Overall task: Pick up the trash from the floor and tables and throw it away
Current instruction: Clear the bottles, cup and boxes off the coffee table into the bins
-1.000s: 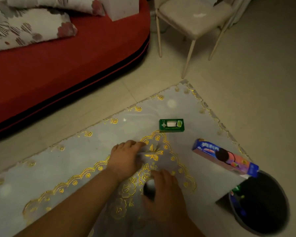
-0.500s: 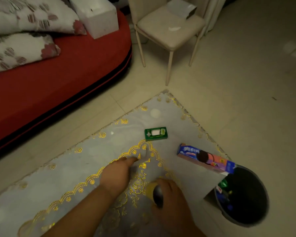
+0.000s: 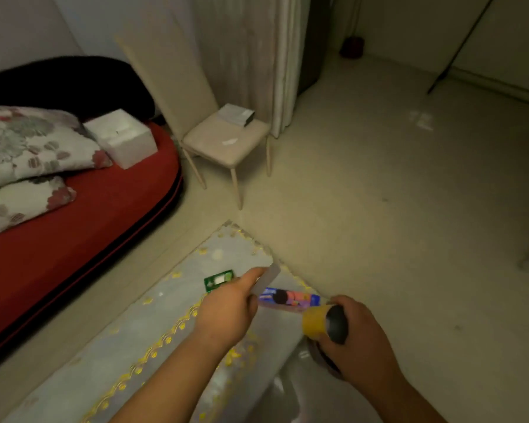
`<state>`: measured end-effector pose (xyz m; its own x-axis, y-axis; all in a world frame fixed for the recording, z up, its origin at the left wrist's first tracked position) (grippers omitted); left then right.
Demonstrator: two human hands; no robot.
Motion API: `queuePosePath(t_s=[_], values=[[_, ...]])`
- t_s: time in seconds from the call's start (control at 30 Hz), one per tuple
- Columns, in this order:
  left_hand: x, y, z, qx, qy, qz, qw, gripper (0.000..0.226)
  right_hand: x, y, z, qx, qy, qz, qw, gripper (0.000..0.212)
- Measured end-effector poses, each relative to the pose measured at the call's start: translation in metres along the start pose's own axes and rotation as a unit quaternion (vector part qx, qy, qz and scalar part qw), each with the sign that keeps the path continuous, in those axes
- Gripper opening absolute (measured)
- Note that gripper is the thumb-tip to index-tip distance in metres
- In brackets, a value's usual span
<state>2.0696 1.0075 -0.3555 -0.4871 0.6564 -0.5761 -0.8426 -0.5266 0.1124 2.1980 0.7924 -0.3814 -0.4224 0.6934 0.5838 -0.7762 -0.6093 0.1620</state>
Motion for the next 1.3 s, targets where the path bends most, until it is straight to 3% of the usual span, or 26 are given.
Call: queuePosePath(t_s=[0.23, 0.57, 0.83, 1.03, 1.3], values=[[-0.115, 0.000, -0.058, 0.013, -0.025, -0.003, 1.000, 0.053, -0.089, 0.021, 0.103, -0.020, 0.004, -0.014, 1.000, 0.072], [-0.198, -0.005, -0.149, 0.062, -0.012, -0.001, 0.998, 0.047, -0.199, 0.031, 0.134, -0.005, -0.011, -0.036, 0.999, 0.069], [-0.168, -0.051, -0.246, 0.128, -0.037, 0.003, 0.991, 0.046, -0.271, -0.006, 0.073, 0.014, -0.018, -0.073, 0.997, 0.070], [-0.107, -0.101, -0.360, 0.210, -0.111, 0.023, 0.971, 0.068, -0.342, -0.049, -0.014, 0.039, -0.033, -0.111, 0.992, 0.071], [-0.026, -0.127, -0.503, 0.289, -0.127, 0.053, 0.947, 0.051, -0.430, -0.075, -0.135, 0.064, -0.017, -0.148, 0.987, 0.073]])
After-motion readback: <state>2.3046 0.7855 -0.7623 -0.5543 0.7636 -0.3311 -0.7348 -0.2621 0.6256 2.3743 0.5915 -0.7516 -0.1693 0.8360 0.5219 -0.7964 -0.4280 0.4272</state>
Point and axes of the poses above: each hand's wrist, its own y-axis away from the middle knuckle, its own z-axis out of the back of the hand, x = y × z, the point moved 8 cm from there along -y, towards the middle knuckle, and after that the axes turned 5 degrees about y, right-handed, at the moved point
